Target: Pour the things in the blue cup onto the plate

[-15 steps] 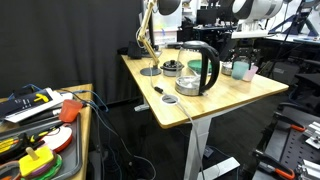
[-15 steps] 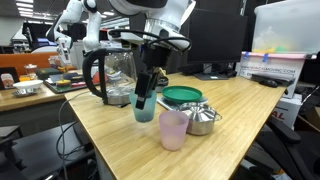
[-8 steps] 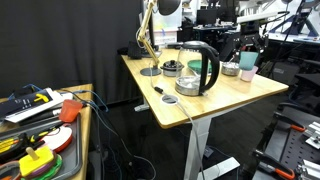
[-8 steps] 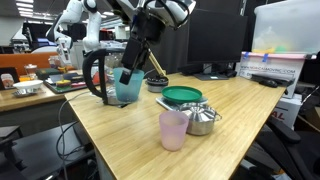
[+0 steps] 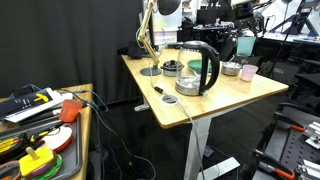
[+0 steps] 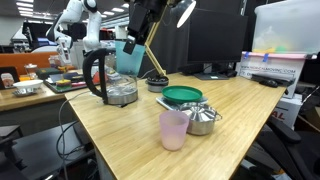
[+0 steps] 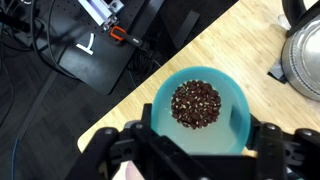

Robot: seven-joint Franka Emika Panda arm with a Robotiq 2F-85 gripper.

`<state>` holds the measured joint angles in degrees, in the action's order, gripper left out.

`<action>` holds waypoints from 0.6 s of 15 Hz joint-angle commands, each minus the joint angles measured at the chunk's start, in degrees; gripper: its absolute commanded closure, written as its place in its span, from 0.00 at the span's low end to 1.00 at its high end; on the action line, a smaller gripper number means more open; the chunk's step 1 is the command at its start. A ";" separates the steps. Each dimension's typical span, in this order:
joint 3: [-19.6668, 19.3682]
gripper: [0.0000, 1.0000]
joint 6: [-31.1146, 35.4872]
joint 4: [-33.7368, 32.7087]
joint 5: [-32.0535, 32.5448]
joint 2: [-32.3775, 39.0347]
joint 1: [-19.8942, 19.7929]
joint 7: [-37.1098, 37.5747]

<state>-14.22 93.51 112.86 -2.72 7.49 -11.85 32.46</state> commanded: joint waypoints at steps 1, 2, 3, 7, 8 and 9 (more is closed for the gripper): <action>0.00 0.21 -0.21 -0.24 0.04 0.36 -0.08 -0.23; -0.05 0.21 -0.21 -0.24 0.06 0.69 -0.10 -0.32; -0.07 0.21 -0.21 -0.24 0.06 0.89 -0.09 -0.38; -0.07 0.21 -0.23 -0.36 0.07 0.91 -0.09 -0.43; -0.07 0.21 -0.24 -0.36 0.07 0.91 -0.09 -0.44; -0.07 0.21 -0.24 -0.36 0.07 0.91 -0.09 -0.44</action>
<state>-14.29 93.44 112.67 -2.66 8.33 -11.90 32.06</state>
